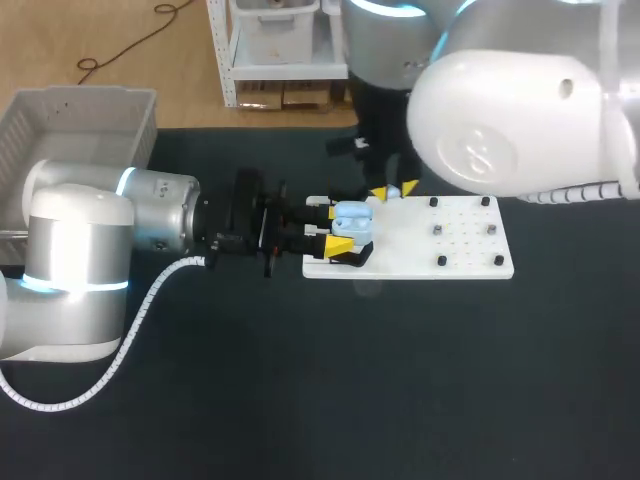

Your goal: Pick up each earbud case from the left stands, insert the matching earbuds, close the lid, and place the case in the box.

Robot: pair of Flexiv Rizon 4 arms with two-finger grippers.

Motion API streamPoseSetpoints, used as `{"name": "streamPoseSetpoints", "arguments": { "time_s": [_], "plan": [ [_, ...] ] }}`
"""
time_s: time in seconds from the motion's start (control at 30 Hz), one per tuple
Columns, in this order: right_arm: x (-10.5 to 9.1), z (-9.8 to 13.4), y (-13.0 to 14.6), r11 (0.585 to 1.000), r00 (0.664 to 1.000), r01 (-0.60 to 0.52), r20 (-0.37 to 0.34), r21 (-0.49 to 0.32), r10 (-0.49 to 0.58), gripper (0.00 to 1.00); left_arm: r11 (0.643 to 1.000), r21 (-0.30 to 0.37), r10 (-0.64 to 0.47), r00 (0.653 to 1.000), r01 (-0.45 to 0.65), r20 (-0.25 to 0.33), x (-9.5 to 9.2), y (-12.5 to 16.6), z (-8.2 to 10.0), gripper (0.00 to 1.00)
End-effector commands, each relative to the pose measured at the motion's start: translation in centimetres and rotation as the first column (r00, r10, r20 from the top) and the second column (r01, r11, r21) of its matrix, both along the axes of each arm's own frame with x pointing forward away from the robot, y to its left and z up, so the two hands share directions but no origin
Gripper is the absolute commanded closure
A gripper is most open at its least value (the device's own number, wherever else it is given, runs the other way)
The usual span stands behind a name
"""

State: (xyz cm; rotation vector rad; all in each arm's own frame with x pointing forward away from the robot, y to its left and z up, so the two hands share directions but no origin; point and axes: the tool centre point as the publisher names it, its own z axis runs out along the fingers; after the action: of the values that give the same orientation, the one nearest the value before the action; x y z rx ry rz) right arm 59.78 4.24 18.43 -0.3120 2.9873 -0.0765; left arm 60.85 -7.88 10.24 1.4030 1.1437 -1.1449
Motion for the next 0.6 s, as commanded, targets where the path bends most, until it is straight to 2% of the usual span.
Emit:
{"name": "streamPoseSetpoints", "arguments": {
  "time_s": [0.03,0.3,0.6],
  "plan": [
    [0.5,0.1,1.4,1.000,1.000,-0.022,-0.009,-0.001,0.022,1.00,1.000,0.000,-0.002,1.000,0.002,0.000,0.1,0.0,-0.1,1.00],
    [0.8,-0.6,3.5,0.997,0.997,-0.073,-0.031,0.010,0.074,1.00,1.000,0.000,-0.002,1.000,0.002,0.000,0.1,0.0,-0.1,1.00],
    [0.7,-0.9,3.5,0.997,0.996,-0.075,-0.048,0.019,0.076,1.00,1.000,0.000,-0.002,1.000,0.002,0.000,0.1,0.0,-0.1,1.00]
  ]
}}
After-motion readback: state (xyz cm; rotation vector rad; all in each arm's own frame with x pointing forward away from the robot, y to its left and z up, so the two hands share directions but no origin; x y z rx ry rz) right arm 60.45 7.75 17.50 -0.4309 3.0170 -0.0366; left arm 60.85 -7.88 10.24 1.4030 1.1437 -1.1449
